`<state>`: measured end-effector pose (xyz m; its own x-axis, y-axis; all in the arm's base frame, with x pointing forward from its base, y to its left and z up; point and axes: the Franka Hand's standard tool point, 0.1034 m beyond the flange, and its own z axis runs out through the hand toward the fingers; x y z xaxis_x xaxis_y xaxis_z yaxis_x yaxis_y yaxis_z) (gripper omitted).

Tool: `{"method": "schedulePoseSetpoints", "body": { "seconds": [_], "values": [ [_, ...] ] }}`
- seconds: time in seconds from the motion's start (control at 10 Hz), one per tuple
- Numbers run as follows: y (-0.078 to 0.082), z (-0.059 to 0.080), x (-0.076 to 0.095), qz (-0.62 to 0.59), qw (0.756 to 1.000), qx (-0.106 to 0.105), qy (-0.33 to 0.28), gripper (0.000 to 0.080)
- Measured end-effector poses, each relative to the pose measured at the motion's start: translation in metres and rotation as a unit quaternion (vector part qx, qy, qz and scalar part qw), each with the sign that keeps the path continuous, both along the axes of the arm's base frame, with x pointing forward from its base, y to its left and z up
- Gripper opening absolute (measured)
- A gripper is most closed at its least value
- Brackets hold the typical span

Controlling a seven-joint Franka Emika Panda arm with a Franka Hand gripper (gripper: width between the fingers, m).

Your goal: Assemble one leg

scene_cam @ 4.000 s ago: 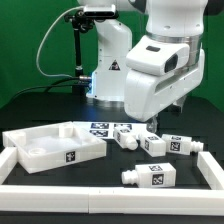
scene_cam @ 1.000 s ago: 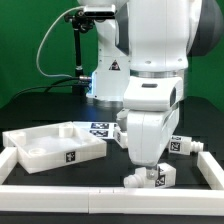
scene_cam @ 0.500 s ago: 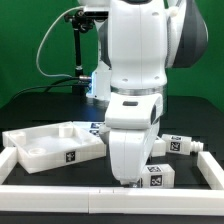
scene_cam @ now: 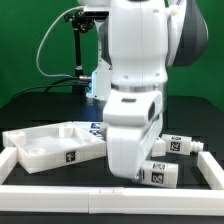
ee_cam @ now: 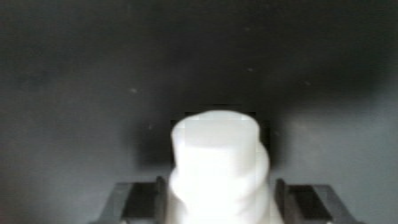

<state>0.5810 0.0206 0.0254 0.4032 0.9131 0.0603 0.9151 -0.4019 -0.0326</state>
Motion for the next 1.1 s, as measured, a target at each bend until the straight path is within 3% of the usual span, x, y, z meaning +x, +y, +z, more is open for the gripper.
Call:
{"method": "schedulePoseSetpoints", "body": {
  "seconds": [0.3, 0.4, 0.9, 1.0, 1.1],
  "values": [
    [0.017, 0.058, -0.051, -0.099, 0.995, -0.011, 0.002, 0.0285],
    [0.025, 0.063, -0.06, -0.156, 0.988, -0.011, 0.012, 0.0285],
    [0.023, 0.06, -0.061, -0.15, 0.989, -0.012, 0.013, 0.0287],
    [0.024, 0.062, -0.077, -0.188, 0.982, -0.02, 0.011, 0.0287],
    [0.022, 0.065, -0.104, -0.217, 0.975, -0.028, 0.021, 0.0287]
  ]
}}
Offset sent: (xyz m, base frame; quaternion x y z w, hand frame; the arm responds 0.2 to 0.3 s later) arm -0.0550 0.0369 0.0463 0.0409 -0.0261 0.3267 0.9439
